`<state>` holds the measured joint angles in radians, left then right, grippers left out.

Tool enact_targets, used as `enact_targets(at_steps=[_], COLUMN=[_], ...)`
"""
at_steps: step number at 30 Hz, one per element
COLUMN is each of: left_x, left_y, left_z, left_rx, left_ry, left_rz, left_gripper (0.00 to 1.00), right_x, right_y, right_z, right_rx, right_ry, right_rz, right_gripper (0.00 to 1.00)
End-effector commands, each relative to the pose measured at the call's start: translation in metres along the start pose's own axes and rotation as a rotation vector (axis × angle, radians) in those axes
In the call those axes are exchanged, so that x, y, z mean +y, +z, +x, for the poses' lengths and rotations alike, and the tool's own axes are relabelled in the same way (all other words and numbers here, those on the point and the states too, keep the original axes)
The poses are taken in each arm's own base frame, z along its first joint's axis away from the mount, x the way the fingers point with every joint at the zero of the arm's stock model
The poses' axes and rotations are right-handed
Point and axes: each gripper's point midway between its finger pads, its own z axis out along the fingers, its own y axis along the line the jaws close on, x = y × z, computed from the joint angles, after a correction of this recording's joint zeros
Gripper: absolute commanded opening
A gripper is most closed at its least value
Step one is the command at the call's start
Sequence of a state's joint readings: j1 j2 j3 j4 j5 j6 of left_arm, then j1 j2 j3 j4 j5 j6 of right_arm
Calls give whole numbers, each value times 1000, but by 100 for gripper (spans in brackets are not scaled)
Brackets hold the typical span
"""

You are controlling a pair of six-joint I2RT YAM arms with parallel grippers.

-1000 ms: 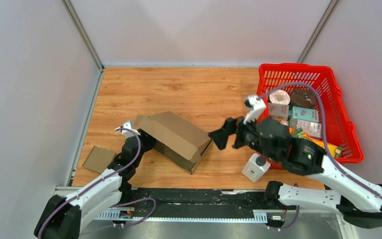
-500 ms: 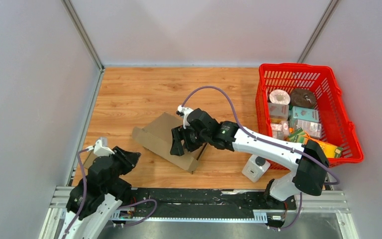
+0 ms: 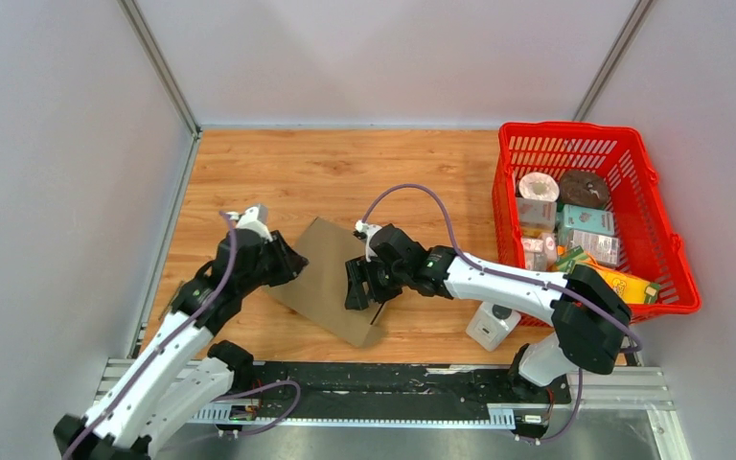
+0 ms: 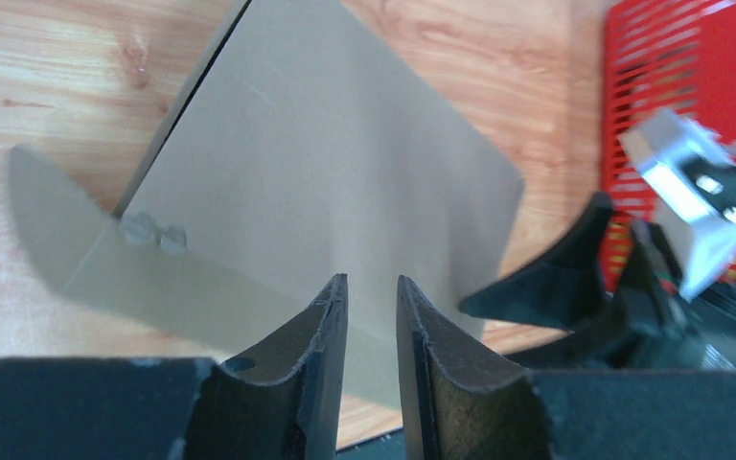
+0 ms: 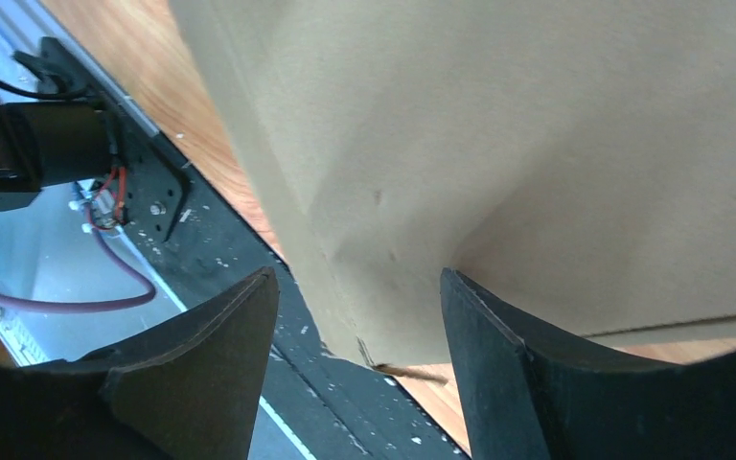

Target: Fold the paper box

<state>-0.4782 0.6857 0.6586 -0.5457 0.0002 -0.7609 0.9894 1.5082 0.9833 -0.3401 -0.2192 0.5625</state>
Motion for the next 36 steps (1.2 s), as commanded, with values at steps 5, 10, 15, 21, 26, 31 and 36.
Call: enact_targets(at_steps=[5, 10, 15, 21, 26, 31, 36], left_x=[25, 42, 32, 35, 46, 72, 85], left_y=[55, 77, 59, 24, 47, 87, 99], left_z=[9, 47, 29, -26, -49, -37, -24], left_rx=[-16, 106, -10, -96, -76, 33, 51], left_ry=[72, 26, 68, 100, -64, -82, -75], left_rz=[-68, -93, -19, -43, 63, 2, -5], left_gripper=[31, 27, 42, 66, 76, 77, 78], right_x=[-33, -63, -93, -124, -132, -167, -188], right_y=[-28, -56, -66, -52, -32, -28, -25], right_z=[-7, -7, -15, -57, -54, -41, -29], right_rx=[-49, -78, -112, -168, -147, -136, -116], right_ry=[-8, 38, 80, 138, 154, 168, 206], right_rz=[74, 157, 189, 198, 179, 284, 322], right_gripper=[77, 87, 94, 78, 51, 45, 40])
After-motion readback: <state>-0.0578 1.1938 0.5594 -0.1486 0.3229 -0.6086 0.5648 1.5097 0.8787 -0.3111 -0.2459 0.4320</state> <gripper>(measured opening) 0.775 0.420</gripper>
